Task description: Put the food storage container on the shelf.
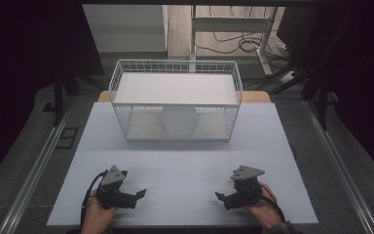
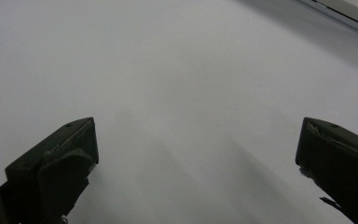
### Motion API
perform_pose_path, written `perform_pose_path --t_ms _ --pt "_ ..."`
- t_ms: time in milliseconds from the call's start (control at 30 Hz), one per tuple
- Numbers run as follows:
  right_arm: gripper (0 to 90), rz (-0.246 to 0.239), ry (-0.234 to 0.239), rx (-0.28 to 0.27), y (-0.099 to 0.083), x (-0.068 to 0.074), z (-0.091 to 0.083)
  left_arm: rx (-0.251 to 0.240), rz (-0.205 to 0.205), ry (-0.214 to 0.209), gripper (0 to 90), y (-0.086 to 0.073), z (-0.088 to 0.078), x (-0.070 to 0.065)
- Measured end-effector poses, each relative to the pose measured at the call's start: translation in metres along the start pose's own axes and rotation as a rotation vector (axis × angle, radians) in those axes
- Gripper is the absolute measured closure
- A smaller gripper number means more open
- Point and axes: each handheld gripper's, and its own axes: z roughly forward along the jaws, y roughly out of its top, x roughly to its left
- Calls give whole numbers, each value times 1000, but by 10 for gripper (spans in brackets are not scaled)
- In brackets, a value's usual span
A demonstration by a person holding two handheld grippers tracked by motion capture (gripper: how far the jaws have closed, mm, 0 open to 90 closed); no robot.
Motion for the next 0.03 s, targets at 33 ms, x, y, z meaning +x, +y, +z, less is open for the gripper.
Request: perform_pose_path --t_ms 33 --pt "0 -2 -3 -1 0 0 0 -3 1 0 11 0 0 0"
